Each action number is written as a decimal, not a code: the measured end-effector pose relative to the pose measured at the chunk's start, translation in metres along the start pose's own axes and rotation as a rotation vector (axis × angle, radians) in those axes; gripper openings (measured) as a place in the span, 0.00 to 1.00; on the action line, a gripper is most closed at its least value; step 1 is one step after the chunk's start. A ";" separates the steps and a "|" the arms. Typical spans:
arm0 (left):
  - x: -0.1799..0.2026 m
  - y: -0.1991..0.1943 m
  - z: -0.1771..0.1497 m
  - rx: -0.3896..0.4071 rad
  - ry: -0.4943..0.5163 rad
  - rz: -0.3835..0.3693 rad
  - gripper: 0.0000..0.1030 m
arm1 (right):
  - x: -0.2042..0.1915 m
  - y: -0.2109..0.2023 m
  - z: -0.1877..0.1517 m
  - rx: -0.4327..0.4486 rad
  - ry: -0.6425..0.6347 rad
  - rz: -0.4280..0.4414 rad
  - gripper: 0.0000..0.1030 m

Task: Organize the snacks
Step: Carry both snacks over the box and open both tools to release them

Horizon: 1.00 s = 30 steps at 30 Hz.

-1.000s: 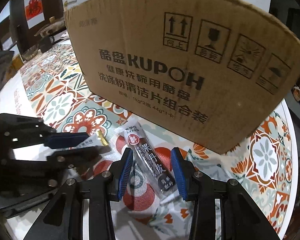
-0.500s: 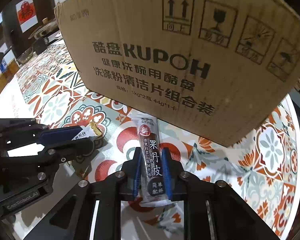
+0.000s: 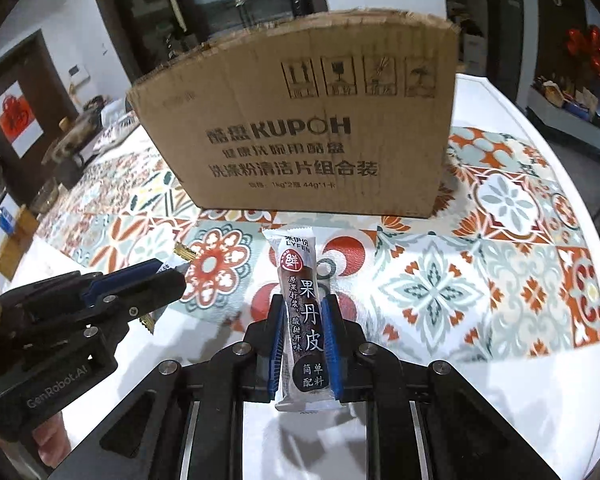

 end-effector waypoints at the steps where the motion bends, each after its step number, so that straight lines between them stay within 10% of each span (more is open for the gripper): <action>1: 0.000 -0.003 0.001 0.004 0.002 0.003 0.18 | -0.003 -0.007 0.001 0.008 0.000 -0.006 0.19; 30: 0.041 -0.074 0.110 0.196 0.085 -0.006 0.18 | -0.008 -0.117 0.098 0.277 -0.010 -0.061 0.19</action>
Point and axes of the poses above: each gripper's, at about its wrist camera, not at the fingertips, and y roughly the way its jaws point, x to its right, z to its top, the point moved 5 cm from there along y, roughly the way its jaws point, and after that the axes turned 5 degrees about -y, right-handed, at the moved point
